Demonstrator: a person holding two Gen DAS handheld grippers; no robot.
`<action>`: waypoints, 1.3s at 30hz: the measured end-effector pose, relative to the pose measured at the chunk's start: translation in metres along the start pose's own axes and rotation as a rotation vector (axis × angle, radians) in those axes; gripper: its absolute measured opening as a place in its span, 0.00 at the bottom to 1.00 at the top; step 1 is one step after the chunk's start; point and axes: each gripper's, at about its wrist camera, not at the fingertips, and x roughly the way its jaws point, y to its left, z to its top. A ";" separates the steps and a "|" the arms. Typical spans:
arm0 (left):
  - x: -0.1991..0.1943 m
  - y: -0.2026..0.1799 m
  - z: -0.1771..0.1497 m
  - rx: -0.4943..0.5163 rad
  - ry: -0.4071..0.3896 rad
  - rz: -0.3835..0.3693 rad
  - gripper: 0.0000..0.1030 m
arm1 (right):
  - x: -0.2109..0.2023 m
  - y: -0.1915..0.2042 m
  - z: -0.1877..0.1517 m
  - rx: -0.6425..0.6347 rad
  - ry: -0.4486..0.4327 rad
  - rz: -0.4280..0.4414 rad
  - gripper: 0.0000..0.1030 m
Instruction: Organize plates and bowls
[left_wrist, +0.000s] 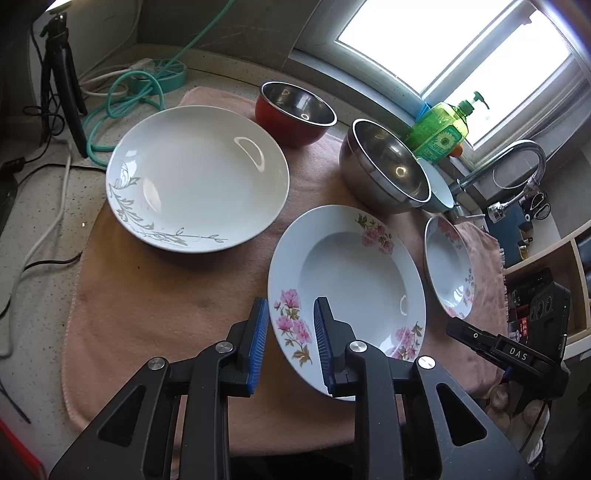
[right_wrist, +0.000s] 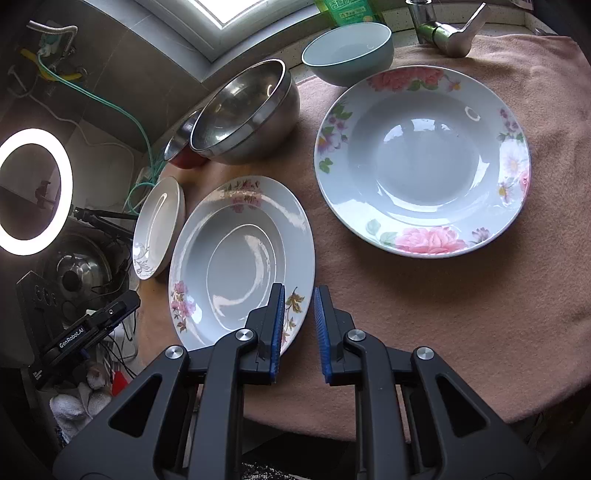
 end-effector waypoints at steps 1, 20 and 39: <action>0.002 0.001 0.000 0.000 0.004 -0.002 0.23 | 0.003 -0.001 0.001 0.007 0.004 0.004 0.16; 0.032 0.013 0.018 -0.019 0.057 -0.011 0.23 | 0.026 -0.013 0.014 0.067 0.044 0.011 0.13; 0.052 0.020 0.024 -0.046 0.113 -0.031 0.13 | 0.042 -0.021 0.023 0.100 0.088 0.025 0.13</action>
